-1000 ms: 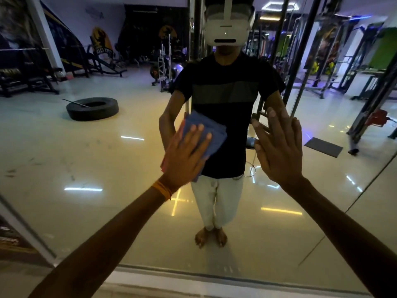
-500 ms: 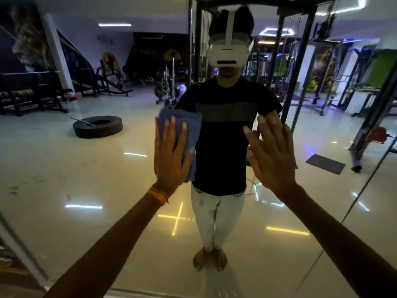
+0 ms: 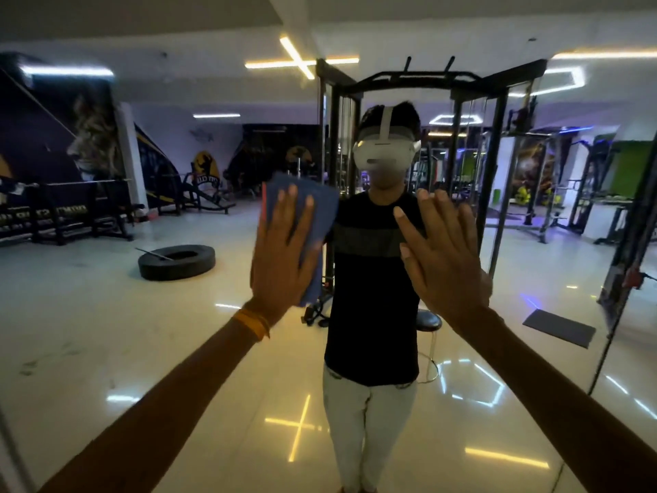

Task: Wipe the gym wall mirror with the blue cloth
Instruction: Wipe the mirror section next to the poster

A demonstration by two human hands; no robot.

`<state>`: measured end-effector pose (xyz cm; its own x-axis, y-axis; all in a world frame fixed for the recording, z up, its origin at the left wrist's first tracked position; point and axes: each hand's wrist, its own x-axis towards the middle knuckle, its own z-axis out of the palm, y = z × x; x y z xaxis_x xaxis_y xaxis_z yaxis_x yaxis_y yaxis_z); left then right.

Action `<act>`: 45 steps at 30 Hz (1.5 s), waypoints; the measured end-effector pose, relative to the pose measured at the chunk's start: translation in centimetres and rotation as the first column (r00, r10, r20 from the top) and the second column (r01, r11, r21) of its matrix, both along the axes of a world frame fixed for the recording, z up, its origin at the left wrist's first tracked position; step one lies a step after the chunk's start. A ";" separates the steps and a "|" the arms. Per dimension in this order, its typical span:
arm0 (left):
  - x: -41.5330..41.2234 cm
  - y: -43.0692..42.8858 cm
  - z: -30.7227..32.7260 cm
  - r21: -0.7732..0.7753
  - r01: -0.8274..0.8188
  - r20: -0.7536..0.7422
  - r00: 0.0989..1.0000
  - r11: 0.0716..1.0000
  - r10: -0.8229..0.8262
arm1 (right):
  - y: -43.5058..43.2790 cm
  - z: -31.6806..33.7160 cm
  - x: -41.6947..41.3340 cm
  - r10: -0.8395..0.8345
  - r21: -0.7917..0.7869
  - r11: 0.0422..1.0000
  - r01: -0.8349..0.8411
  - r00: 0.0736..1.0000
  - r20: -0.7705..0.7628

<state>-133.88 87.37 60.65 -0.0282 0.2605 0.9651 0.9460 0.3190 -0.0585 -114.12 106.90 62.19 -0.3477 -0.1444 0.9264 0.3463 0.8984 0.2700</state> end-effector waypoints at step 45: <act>-13.3 -11.9 -1.0 0.210 -0.019 0.213 0.977 0.977 -0.027 | -12.8 -1.2 -13.1 -0.046 -0.034 0.998 0.043 0.994 -0.099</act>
<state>-147.22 75.51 59.62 -0.2385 0.0533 0.9697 0.9305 0.2983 0.2125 -127.22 94.06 60.98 -0.2587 -0.1002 0.9607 0.4103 0.8890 0.2033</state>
